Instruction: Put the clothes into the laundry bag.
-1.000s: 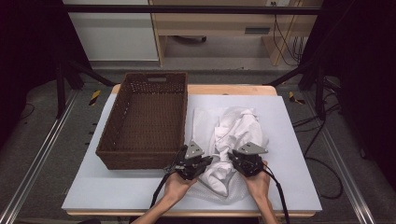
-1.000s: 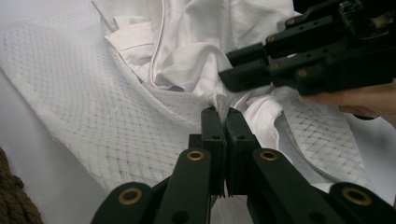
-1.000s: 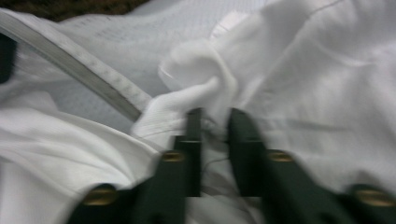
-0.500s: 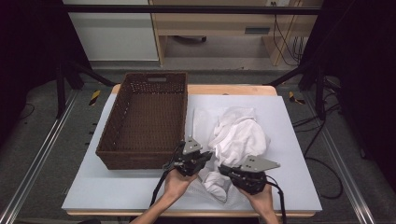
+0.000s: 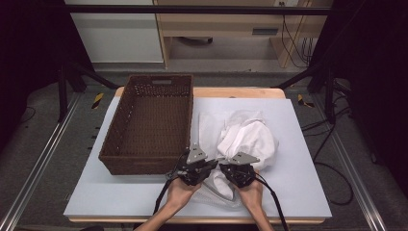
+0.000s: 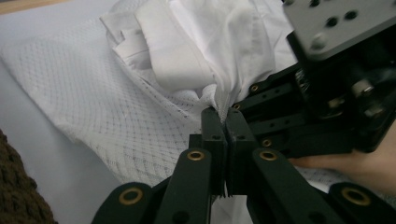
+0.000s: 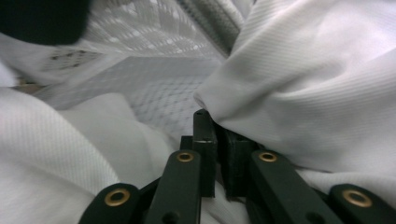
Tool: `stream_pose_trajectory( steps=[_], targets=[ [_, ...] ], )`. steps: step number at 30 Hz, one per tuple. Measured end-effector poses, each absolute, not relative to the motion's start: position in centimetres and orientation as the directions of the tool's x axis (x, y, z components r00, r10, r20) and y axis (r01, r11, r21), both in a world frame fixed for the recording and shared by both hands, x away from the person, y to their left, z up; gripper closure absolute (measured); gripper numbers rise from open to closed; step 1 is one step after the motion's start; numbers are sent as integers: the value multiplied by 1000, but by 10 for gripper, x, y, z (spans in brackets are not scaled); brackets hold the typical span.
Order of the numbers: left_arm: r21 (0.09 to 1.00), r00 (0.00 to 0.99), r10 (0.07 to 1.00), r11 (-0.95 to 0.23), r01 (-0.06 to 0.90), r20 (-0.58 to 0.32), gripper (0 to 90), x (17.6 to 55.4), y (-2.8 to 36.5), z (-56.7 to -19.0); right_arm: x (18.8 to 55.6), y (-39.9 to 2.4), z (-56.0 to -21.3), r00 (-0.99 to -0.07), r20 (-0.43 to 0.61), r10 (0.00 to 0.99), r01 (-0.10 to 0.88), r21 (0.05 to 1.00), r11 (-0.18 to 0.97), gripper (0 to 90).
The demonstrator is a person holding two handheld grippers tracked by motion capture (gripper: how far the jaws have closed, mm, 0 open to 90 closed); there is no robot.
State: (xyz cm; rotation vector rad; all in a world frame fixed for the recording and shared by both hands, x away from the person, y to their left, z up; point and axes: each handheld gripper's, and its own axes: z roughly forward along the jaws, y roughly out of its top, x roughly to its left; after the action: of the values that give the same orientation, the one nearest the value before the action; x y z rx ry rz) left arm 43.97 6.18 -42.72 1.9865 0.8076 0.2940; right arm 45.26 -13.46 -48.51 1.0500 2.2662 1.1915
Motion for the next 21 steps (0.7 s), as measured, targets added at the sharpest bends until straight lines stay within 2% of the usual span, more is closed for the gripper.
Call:
stream_pose_trajectory(
  steps=[3, 7, 10, 13, 16, 19, 21],
  targets=[
    [839, 751, 651, -345, 421, -109, 880, 440, 65, -429, 443, -143, -474, -679, 28, 734, 412, 841, 349, 772],
    [835, 752, 652, -357, 418, -97, 880, 440, 63, -431, 428, -160, -450, -663, 18, 748, 353, 889, 291, 677],
    [833, 752, 654, -369, 413, -83, 879, 439, 62, -432, 425, -169, -435, -623, -12, 783, 314, 912, 264, 574],
    [831, 751, 654, -369, 417, -86, 879, 440, 62, -432, 430, -169, -427, -578, -38, 815, 297, 920, 254, 432],
    [830, 750, 657, -373, 416, -81, 879, 440, 64, -432, 443, -163, -432, -558, -60, 828, 331, 899, 288, 330],
    [826, 749, 658, -376, 419, -80, 879, 441, 64, -433, 458, -156, -445, -529, -99, 843, 376, 863, 337, 329],
    [821, 747, 660, -381, 425, -80, 879, 443, 63, -435, 468, -153, -455, -520, -97, 848, 420, 836, 354, 413]
  ],
)
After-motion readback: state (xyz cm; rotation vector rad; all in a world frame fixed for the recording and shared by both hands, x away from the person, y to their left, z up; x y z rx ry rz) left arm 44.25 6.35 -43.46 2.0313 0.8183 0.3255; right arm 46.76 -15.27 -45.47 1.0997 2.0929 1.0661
